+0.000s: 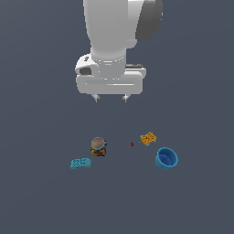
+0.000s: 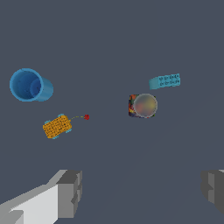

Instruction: Pick up a designated object from a clutter of objects.

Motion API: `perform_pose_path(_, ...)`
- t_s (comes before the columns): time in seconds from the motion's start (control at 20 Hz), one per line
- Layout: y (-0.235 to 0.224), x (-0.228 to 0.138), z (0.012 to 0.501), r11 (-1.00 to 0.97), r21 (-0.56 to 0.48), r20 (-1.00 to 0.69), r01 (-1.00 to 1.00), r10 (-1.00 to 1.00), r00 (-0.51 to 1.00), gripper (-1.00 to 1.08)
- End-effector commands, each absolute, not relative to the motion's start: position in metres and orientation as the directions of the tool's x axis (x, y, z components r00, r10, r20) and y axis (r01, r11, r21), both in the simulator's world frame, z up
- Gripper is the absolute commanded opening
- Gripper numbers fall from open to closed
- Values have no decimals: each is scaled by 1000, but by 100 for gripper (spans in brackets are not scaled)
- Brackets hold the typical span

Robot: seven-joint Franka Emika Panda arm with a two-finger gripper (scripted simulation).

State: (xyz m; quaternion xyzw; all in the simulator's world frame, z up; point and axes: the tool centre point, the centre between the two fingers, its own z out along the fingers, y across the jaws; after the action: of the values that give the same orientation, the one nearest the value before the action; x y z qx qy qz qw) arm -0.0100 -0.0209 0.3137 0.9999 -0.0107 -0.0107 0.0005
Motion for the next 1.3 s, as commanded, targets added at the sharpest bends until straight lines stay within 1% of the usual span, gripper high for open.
perform_pose_path(0.0, -21, -10, 314, -1000, 1, -21, -21, -21, 1000, 28)
perform_pose_path(0.35, -29, -13, 316, -1000, 13, -27, -10, -10, 1000, 28)
perform_pose_path(0.65, -24, -7, 311, -1000, 20, -20, 4, 3, 1000, 28)
perform_pose_path(0.95, -5, 12, 293, -997, 46, 5, 54, 55, 998, 28)
perform_pose_path(1.25, 33, 41, 261, -986, 85, 47, 145, 150, 988, 28)
